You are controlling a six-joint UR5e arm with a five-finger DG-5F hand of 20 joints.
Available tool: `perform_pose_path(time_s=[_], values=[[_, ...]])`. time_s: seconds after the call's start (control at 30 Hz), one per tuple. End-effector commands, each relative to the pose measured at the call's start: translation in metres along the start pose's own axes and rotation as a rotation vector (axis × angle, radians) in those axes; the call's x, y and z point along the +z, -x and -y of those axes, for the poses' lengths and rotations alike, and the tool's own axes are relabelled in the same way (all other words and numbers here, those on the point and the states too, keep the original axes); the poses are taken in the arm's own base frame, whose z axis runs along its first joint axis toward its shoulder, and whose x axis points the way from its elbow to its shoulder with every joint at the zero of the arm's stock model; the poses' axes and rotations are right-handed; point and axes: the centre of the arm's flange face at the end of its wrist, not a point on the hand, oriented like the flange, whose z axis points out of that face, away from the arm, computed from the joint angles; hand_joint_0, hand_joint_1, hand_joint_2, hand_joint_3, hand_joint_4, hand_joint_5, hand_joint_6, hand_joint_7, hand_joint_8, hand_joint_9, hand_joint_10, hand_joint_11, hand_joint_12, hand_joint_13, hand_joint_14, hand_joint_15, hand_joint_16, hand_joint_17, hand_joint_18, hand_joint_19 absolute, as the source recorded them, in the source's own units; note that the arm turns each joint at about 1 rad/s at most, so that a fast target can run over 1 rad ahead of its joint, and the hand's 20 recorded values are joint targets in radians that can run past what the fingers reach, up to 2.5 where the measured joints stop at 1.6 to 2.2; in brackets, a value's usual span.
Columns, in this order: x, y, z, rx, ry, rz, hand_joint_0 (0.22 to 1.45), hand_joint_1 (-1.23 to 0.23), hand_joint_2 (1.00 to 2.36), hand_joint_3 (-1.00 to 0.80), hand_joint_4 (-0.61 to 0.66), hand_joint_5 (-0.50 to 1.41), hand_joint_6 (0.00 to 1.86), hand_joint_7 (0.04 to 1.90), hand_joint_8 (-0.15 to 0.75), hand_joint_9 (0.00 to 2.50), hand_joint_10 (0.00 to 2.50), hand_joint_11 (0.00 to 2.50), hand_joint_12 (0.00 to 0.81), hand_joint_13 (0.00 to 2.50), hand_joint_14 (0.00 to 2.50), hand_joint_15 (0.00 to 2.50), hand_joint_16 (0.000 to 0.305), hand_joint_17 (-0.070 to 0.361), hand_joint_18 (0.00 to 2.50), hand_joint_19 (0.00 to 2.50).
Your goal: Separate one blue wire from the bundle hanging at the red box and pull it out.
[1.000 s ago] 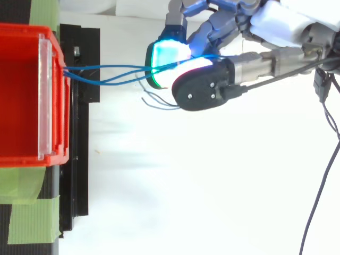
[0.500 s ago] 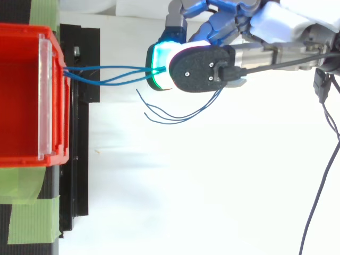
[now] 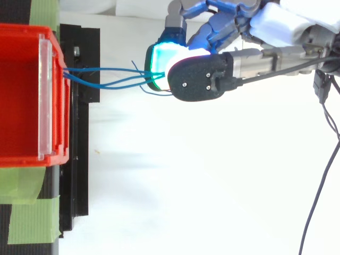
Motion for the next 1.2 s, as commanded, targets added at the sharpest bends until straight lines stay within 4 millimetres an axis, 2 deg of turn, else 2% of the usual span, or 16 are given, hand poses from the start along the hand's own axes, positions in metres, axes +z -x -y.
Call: perform_pose_path(time_s=[0.0,0.33,0.77,1.17], values=[[0.0001,0.0000,-0.0002,0.001,0.001,0.000,0.64,-0.89,1.02,-0.32,0.24,-0.25,0.86,1.22,0.331,0.68,0.31,1.80,0.362,0.84,0.76,1.66,0.048,0.107,0.55,0.67],[0.0000,-0.0009,-0.0003,-0.001,0.002,-0.001,0.65,-0.91,1.02,-0.34,0.24,-0.26,0.85,1.22,0.331,0.66,0.25,1.81,0.361,0.80,0.76,1.70,0.047,0.107,0.53,0.66],[-0.0003,-0.0018,-0.0003,-0.002,0.000,-0.003,0.57,-0.66,1.02,-0.36,0.26,-0.24,0.85,1.18,0.337,0.73,0.37,1.70,0.360,0.79,0.98,1.58,0.046,0.104,0.55,0.74],[-0.0005,-0.0023,-0.0004,-0.027,0.000,-0.001,0.55,-0.63,1.01,-0.41,0.27,-0.24,0.84,1.17,0.347,0.74,0.40,1.72,0.368,0.77,1.09,1.54,0.048,0.108,0.55,0.75]])
